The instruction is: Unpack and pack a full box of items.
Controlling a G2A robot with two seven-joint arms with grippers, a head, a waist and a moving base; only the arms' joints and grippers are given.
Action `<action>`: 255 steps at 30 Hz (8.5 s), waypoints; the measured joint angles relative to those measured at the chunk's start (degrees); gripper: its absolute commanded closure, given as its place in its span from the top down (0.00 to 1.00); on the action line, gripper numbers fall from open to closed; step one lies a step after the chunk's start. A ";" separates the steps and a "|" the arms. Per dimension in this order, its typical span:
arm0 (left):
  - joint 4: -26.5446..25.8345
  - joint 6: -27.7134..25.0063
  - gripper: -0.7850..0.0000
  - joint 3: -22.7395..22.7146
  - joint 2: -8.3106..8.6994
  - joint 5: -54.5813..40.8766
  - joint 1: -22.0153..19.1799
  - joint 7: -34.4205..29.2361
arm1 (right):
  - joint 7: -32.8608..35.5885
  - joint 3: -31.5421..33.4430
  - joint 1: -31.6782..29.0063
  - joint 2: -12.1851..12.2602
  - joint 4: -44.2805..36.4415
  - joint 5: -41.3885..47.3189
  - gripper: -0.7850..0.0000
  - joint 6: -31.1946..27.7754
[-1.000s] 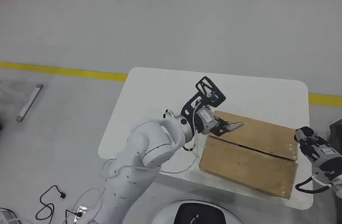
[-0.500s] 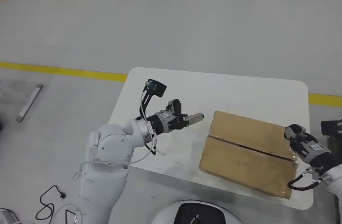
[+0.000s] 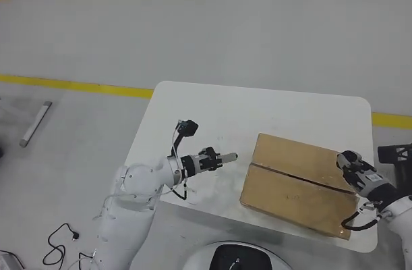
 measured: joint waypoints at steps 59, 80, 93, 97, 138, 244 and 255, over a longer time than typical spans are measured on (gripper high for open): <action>41.28 18.94 0.00 6.39 -1.16 -52.02 -11.43 21.44 | -1.72 -5.63 0.22 0.37 0.47 -2.51 0.00 0.30; 18.16 10.49 0.00 9.79 1.21 -31.88 -6.68 22.43 | -2.63 -5.90 -0.20 0.61 2.87 -3.00 0.00 -1.27; 11.27 7.91 1.00 13.08 1.74 -28.43 -7.77 21.21 | -8.36 -9.94 0.30 0.20 8.37 -2.86 0.00 -6.70; 11.37 7.80 1.00 14.77 1.68 -28.31 -9.69 21.58 | -9.82 -9.74 0.42 0.15 8.01 -2.65 0.00 -6.57; 10.76 7.82 1.00 36.12 -0.75 -26.46 -23.35 22.52 | -12.46 14.76 -15.63 2.17 -4.24 2.44 0.17 -4.04; 0.87 0.38 1.00 7.51 6.23 2.10 1.47 28.21 | -12.83 15.38 -26.23 1.54 -12.51 -3.10 0.88 5.27; 0.87 0.38 1.00 7.51 6.23 2.10 1.47 28.21 | -15.32 17.96 -27.15 1.37 -16.53 0.56 0.00 2.11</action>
